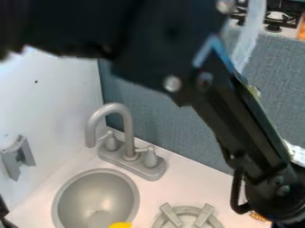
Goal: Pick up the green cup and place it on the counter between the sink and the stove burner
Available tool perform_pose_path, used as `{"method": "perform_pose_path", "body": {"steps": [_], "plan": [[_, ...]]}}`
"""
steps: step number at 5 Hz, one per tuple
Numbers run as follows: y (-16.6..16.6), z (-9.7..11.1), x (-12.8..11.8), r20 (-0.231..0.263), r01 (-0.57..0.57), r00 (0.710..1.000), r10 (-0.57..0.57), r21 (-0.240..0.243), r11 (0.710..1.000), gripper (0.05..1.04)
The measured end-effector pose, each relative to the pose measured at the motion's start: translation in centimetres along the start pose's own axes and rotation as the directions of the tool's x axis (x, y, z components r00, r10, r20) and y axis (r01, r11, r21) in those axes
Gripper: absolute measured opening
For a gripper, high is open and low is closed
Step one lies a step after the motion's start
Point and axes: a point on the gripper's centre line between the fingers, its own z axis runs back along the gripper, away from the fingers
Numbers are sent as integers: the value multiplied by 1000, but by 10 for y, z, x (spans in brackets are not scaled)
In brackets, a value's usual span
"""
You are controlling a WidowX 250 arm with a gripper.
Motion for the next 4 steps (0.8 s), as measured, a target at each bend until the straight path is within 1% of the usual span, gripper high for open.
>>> {"method": "perform_pose_path", "body": {"steps": [1, 2, 3, 4], "plan": [[0, -10, 1, -40, 1, 999, 0, 16, 1000, 1001], [0, -10, 1, -44, -7, 999, 7, 10, 1000, 945], [-2, -18, -4, -77, 8, 997, -8, 1, 1000, 665], [-4, -21, -5, -72, 23, 997, -25, -25, 999, 370]]}}
